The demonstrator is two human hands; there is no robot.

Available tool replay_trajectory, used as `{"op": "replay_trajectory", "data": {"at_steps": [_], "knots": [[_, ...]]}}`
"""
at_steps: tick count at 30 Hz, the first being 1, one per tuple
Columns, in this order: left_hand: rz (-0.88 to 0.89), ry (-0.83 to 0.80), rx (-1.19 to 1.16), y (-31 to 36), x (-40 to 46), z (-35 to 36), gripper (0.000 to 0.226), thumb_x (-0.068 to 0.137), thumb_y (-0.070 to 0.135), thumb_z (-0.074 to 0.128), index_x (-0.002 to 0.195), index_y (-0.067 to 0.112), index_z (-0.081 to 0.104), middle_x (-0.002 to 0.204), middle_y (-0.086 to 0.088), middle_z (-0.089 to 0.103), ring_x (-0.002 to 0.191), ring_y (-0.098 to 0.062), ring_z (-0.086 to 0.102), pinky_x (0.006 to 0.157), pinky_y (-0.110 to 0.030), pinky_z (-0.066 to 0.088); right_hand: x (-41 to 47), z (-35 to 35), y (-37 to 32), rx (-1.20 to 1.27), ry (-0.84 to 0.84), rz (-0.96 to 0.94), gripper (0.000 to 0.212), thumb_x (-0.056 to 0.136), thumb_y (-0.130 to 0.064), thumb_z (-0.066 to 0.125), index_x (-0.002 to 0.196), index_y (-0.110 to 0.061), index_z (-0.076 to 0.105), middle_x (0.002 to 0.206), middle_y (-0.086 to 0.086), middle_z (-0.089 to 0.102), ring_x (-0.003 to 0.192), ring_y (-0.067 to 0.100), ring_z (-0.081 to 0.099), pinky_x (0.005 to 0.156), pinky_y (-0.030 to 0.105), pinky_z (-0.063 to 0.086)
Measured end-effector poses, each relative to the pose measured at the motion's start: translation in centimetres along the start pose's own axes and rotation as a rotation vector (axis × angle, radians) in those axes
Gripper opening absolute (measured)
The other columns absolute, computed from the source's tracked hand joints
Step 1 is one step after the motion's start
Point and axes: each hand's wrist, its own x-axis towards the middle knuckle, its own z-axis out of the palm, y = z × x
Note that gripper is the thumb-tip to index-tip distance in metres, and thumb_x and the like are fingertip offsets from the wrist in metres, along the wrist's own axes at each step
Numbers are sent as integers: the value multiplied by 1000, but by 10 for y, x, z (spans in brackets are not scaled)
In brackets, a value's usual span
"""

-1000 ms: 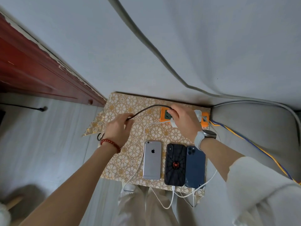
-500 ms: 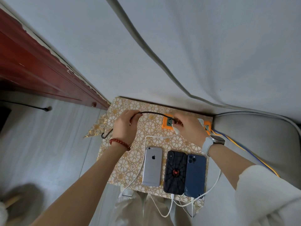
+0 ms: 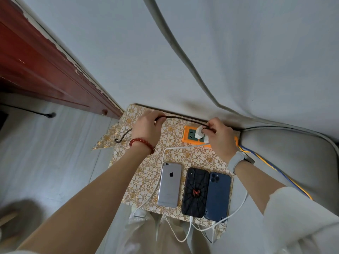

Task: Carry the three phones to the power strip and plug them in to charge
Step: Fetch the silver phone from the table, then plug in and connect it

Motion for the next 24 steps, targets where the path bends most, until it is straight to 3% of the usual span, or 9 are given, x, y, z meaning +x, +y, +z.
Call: {"op": "replay_trajectory", "data": {"at_steps": [2,8,15,20,24], "knots": [[-9,-16,-2,-2,-3,1,17,89,21,51,97,15,65,96,-6,62,78,-15,50,71,-27,42,0,-1,-1,4,0,-9,12,82,-7,63,89,-1,56,88,17,69,83,28,65,66,24,42],[-17,-23,-1,-4,-3,1,17,88,20,52,97,13,66,93,-5,61,76,-14,49,69,-25,39,0,-3,0,6,-38,-9,13,81,-6,63,91,0,57,92,19,70,90,30,66,72,26,46],[-32,6,-9,-5,-4,4,16,88,19,52,94,13,66,92,-5,62,76,-15,51,67,-27,43,-4,1,3,-50,-76,-61,11,81,-5,64,89,0,60,89,17,70,86,29,66,72,34,52],[-51,-11,23,-13,-5,1,17,89,20,51,96,14,65,93,-6,63,76,-16,51,66,-28,42,-6,8,2,-72,-24,-30,11,82,-6,62,91,-2,66,91,14,69,93,28,57,74,26,38],[-93,31,27,-20,-4,-3,19,90,20,49,97,13,65,96,-8,63,77,-15,50,66,-26,39,-7,10,3,-153,-52,-79,14,86,-6,55,92,-3,67,94,13,70,99,30,56,80,34,43]]}}
